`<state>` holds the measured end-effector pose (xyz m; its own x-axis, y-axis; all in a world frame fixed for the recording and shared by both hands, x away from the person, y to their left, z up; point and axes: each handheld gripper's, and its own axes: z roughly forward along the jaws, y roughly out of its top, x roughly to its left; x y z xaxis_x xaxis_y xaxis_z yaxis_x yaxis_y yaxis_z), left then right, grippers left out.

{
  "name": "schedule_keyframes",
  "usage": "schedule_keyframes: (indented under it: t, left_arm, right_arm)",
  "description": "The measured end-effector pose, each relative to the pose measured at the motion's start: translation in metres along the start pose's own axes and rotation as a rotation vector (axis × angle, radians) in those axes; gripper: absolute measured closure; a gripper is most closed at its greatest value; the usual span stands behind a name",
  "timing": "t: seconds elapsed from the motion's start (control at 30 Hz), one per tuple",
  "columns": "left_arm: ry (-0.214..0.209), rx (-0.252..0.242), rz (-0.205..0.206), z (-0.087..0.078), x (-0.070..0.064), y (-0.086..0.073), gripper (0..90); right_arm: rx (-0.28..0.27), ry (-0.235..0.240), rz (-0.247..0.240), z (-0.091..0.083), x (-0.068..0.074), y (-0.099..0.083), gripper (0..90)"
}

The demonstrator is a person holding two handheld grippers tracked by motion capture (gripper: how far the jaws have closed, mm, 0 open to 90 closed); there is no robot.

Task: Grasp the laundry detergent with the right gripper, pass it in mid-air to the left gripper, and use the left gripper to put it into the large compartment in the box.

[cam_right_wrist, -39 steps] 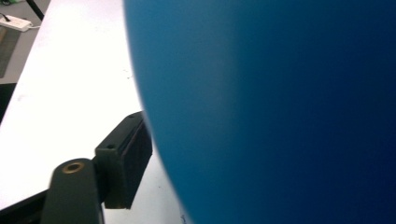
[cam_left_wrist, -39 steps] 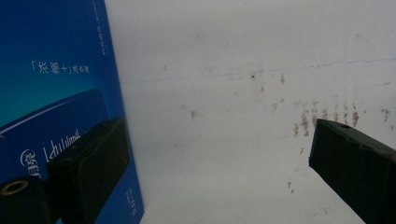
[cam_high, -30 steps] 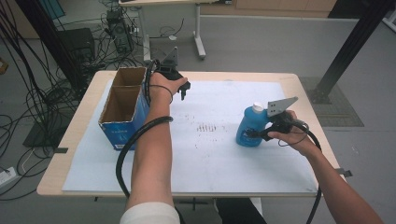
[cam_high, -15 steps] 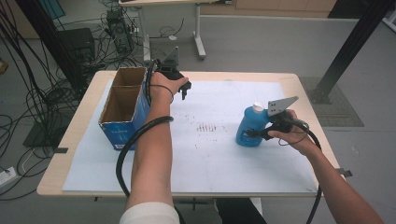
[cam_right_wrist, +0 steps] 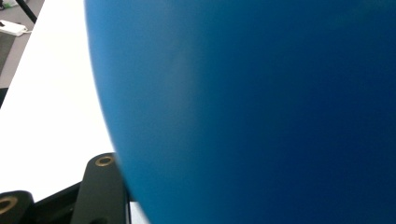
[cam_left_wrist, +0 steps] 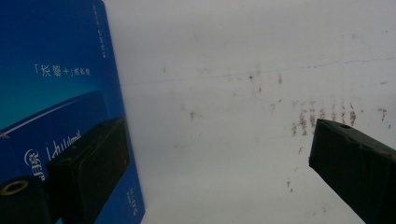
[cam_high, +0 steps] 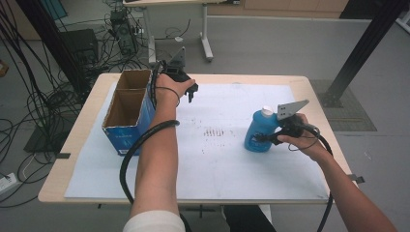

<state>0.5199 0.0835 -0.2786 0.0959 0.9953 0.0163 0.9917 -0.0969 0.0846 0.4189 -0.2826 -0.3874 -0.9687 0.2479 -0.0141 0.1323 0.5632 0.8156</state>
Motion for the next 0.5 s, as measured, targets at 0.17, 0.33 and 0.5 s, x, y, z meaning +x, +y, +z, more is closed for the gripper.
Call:
schedule_keyframes:
  t: [0.17,0.33,0.5]
  left_arm:
    - [0.001,0.0,0.001,-0.0002,0.0001,-0.0002,5.8]
    - [0.002,-0.002,0.001,-0.0014,-0.0003,0.0,5.8]
    - [0.006,-0.004,0.001,-0.0018,-0.0012,0.0006,5.8]
  right_arm:
    - [0.001,-0.002,0.003,0.0,0.0002,0.0001,39.4]
    - [-0.001,0.001,0.005,0.0,-0.0001,-0.0002,39.6]
    - [-0.006,-0.001,0.005,0.0001,0.0,-0.0005,39.6]
